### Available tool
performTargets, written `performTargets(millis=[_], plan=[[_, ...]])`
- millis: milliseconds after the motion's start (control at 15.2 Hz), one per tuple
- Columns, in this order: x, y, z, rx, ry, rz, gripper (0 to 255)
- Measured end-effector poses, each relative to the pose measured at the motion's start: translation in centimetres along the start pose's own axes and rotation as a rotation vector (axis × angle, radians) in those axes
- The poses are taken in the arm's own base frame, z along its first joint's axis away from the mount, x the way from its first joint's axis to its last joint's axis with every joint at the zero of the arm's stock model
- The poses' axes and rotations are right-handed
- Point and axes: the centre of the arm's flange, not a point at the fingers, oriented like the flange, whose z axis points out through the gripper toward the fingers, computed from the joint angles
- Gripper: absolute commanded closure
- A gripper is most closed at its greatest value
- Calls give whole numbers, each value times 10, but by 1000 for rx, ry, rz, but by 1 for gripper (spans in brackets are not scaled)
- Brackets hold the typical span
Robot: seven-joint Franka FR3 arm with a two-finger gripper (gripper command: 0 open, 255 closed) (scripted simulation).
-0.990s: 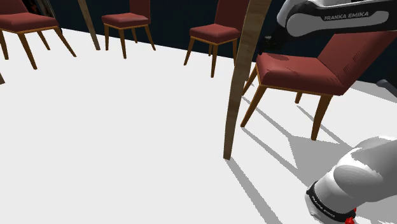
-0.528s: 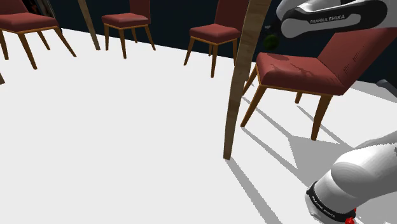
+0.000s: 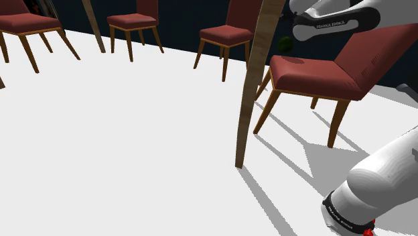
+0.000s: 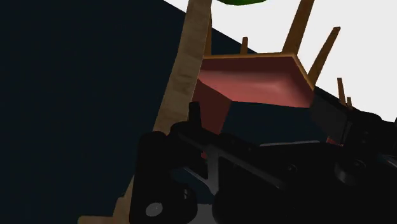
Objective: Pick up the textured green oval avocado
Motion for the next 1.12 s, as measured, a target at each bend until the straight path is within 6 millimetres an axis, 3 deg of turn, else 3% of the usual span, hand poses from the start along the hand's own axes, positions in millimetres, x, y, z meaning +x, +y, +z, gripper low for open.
performTargets(millis=[198, 396, 462, 1122], plan=[[-24, 8, 14, -23, -181, 102, 0], [-45, 6, 26, -34, -236, 116, 0], [-48, 6, 27, -35, -240, 117, 255], [-49, 5, 26, -36, -239, 119, 255]])
